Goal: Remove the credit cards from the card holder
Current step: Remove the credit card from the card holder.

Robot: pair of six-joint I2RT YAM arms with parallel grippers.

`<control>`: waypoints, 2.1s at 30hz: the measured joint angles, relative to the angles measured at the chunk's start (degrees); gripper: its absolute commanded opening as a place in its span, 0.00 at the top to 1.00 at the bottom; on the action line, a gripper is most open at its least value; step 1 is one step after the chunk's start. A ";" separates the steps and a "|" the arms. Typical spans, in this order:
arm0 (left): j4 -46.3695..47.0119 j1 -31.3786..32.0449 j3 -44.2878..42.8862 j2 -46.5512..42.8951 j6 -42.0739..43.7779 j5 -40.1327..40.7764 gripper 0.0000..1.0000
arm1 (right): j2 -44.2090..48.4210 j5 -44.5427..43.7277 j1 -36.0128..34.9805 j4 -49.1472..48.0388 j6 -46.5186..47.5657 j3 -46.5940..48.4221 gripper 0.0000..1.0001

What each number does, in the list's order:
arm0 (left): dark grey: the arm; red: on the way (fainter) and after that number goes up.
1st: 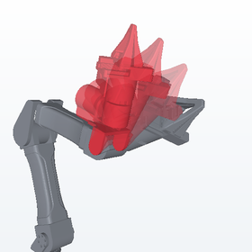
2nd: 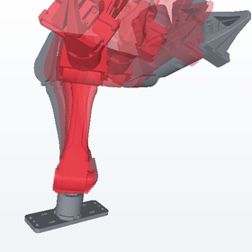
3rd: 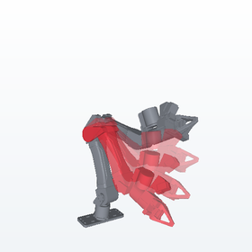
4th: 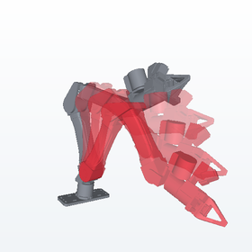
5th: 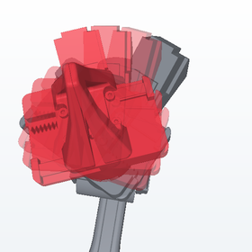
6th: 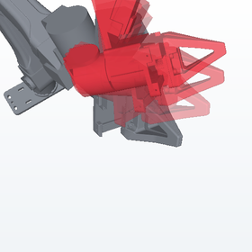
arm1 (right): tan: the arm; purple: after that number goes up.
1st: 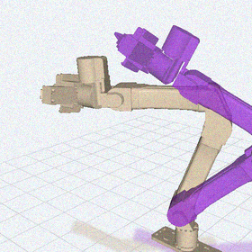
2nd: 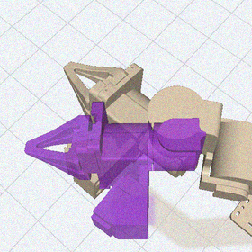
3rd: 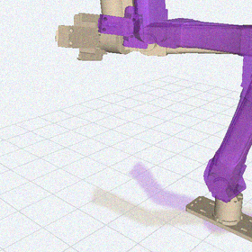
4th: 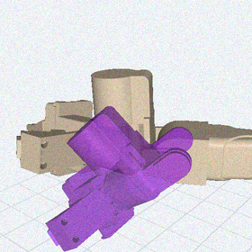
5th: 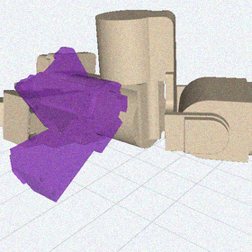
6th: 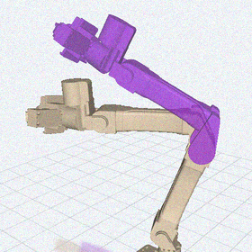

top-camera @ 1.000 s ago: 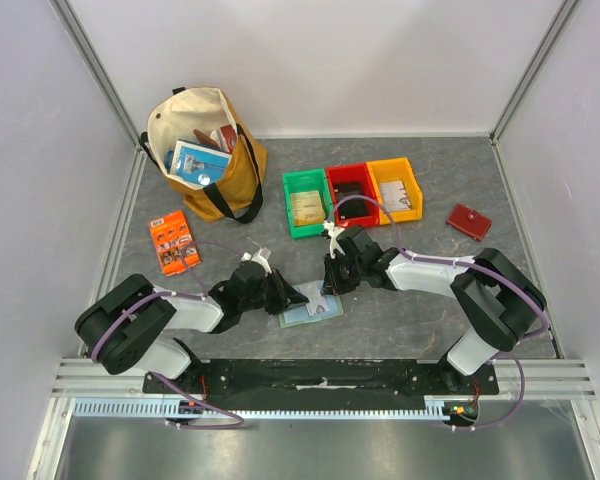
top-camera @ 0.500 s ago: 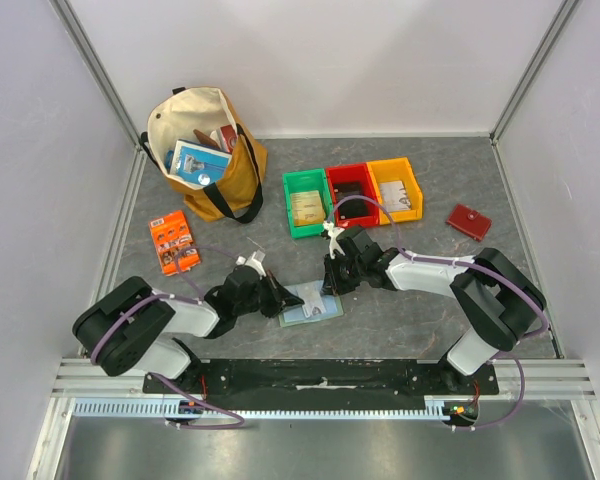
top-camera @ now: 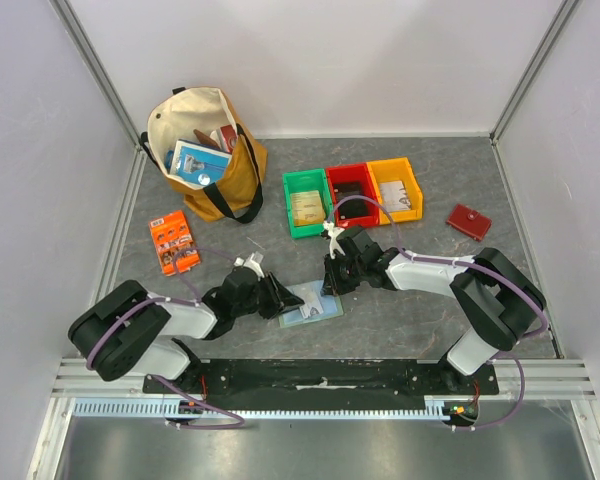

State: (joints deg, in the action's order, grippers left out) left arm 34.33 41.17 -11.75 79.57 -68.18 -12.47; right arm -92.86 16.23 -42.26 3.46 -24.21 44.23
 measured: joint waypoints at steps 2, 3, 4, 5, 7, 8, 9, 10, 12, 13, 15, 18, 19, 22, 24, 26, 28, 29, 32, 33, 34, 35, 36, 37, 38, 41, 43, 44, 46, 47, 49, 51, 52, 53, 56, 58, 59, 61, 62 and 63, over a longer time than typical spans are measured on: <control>0.46 -0.13 -0.44 0.68 0.00 -0.13 0.66 | 0.00 0.00 0.04 0.00 0.02 0.00 0.90; 0.68 -0.24 -0.66 1.09 0.00 -0.13 0.67 | 0.00 0.00 0.04 0.00 0.02 0.00 0.90; 1.07 -0.33 -0.79 1.51 0.00 -0.15 0.68 | 0.00 0.00 0.04 0.00 0.02 0.00 0.90; 1.46 -0.33 -0.92 1.95 0.00 -0.17 0.72 | 0.00 0.00 0.04 0.02 0.02 0.00 0.91; 1.90 -0.39 -1.22 2.80 0.00 -0.15 0.81 | 0.00 0.00 0.04 0.02 0.02 0.00 0.91; 1.95 -0.44 -1.40 3.19 0.02 -0.15 0.85 | 0.00 0.00 0.04 0.02 0.02 0.00 0.91; 1.99 -0.46 -1.46 3.45 0.02 -0.15 0.89 | 0.00 -0.02 0.04 0.02 0.02 0.00 0.91; 2.08 -0.59 -1.49 3.65 0.02 -0.17 0.93 | 0.00 0.00 0.04 0.02 0.02 0.00 0.91; 2.36 -0.70 -1.49 3.61 0.00 -0.24 0.98 | 0.00 -0.02 0.04 0.00 0.02 -0.02 0.91; 2.56 -0.72 -1.46 3.41 -0.02 -0.26 0.98 | 0.00 -0.02 0.04 0.02 0.02 -0.02 0.91; 2.67 -0.87 -1.05 2.12 -0.02 -0.31 0.98 | 0.00 -0.02 0.04 0.02 0.02 -0.02 0.91; 1.25 -0.98 0.48 -1.88 -0.02 -0.07 0.98 | 0.00 -0.02 0.07 0.00 0.02 -0.04 0.91; 0.33 -0.98 1.16 -3.74 -0.02 0.17 0.98 | 0.00 -0.04 0.07 0.00 0.02 -0.04 0.91; -3.96 -1.25 3.08 -10.38 -0.02 1.27 0.98 | 0.00 -0.04 0.11 0.00 0.00 -0.04 0.91; -7.76 -1.31 3.78 -15.08 0.00 2.16 0.98 | 0.00 -0.04 0.11 0.00 -0.02 -0.04 0.91; -12.15 -1.31 3.96 -19.96 0.02 3.30 0.98 | 0.09 -0.15 0.11 0.04 -0.09 -0.04 0.90; -16.55 -1.31 4.00 -25.49 0.04 4.57 0.98 | 0.39 -0.48 0.11 0.46 -0.20 -0.04 0.86; -18.49 -1.31 4.00 -28.37 0.09 5.20 0.98 | 0.83 -0.85 0.11 1.01 -0.24 -0.04 0.84; -23.41 -1.31 3.96 -36.57 0.39 7.76 0.98 | 3.26 -2.29 0.13 3.23 -0.79 -0.04 0.79; -24.61 -1.31 3.85 -38.53 0.46 8.48 0.98 | 4.66 -3.06 0.11 3.87 -1.22 -0.04 0.74; -25.77 -1.31 3.65 -40.63 0.52 9.49 0.98 | 6.27 -3.56 0.11 4.28 -1.77 -0.04 0.67; -26.97 -1.31 3.30 -42.86 0.57 10.56 0.98 | 8.28 -4.28 0.11 4.48 -2.51 -0.04 0.60; -27.71 -1.31 2.86 -44.35 0.61 11.39 0.98 | 10.27 -4.59 0.11 4.35 -3.52 -0.04 0.54; -28.41 -1.31 2.29 -45.66 0.63 12.37 0.98 | 12.26 -4.76 0.11 4.02 -4.57 -0.07 0.47; -28.68 -1.31 1.88 -46.49 0.66 12.90 0.98 | 14.14 -4.81 0.11 3.41 -5.62 -0.09 0.41; -28.44 -1.31 0.39 -48.72 0.68 15.06 0.98 | 20.31 -5.01 0.11 -1.66 -10.10 -0.96 0.25; -27.47 -1.31 -0.07 -49.70 0.68 15.91 0.98 | 23.02 -5.16 0.11 -5.81 -12.92 -2.34 0.21; -26.84 -1.31 -0.20 -50.01 0.68 16.31 0.98 | 24.15 -5.14 0.04 -8.70 -14.69 -3.50 0.20; -25.42 -1.31 -0.55 -50.07 0.68 16.92 0.98 | 25.05 -5.05 -0.17 -13.31 -17.88 -5.44 0.20; -24.63 -1.31 -0.68 -50.01 0.68 17.00 0.98 | 25.07 -4.94 -0.28 -15.72 -19.47 -6.38 0.20; -21.94 -1.31 -0.87 -49.70 0.66 17.16 0.98 | 24.68 -4.50 -0.59 -19.87 -22.49 -7.89 0.21; -19.65 -1.31 -1.16 -49.22 0.68 17.18 0.98 | 23.69 -3.76 -0.85 -23.82 -25.03 -8.66 0.23; -18.34 -1.31 -1.42 -48.85 0.68 17.16 0.98 | 22.93 -3.17 -1.03 -26.03 -26.38 -8.83 0.25; -17.11 -1.31 -1.66 -48.50 0.68 17.16 0.98 | 22.01 -2.54 -1.05 -28.22 -27.65 -8.85 0.26; -14.03 -1.31 -2.34 -47.65 0.70 17.09 0.98 | 18.58 0.02 -1.20 -35.41 -31.50 -8.85 0.40; -12.44 -1.31 -2.58 -47.25 0.70 16.94 0.98 | 16.50 1.62 -1.51 -39.19 -33.48 -8.85 0.55; -11.85 -1.31 -2.60 -47.15 0.70 16.90 0.98 | 15.72 2.40 -1.55 -40.72 -34.53 -8.85 0.64; -11.50 -1.33 -2.60 -46.88 0.79 16.90 0.93 | 15.08 3.37 -1.75 -42.97 -35.80 -8.85 0.83; -11.52 -1.33 -2.60 -46.75 0.85 16.90 0.88 | 15.06 3.82 -1.77 -43.85 -36.11 -8.85 0.94; -11.52 -1.33 -2.60 -46.73 1.01 16.96 0.83 | 15.13 4.35 -1.77 -44.57 -36.17 -8.85 1.00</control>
State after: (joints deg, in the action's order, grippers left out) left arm 22.81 39.83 -14.35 32.84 -67.18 4.49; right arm -77.73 20.58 -44.03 -41.10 -60.38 35.38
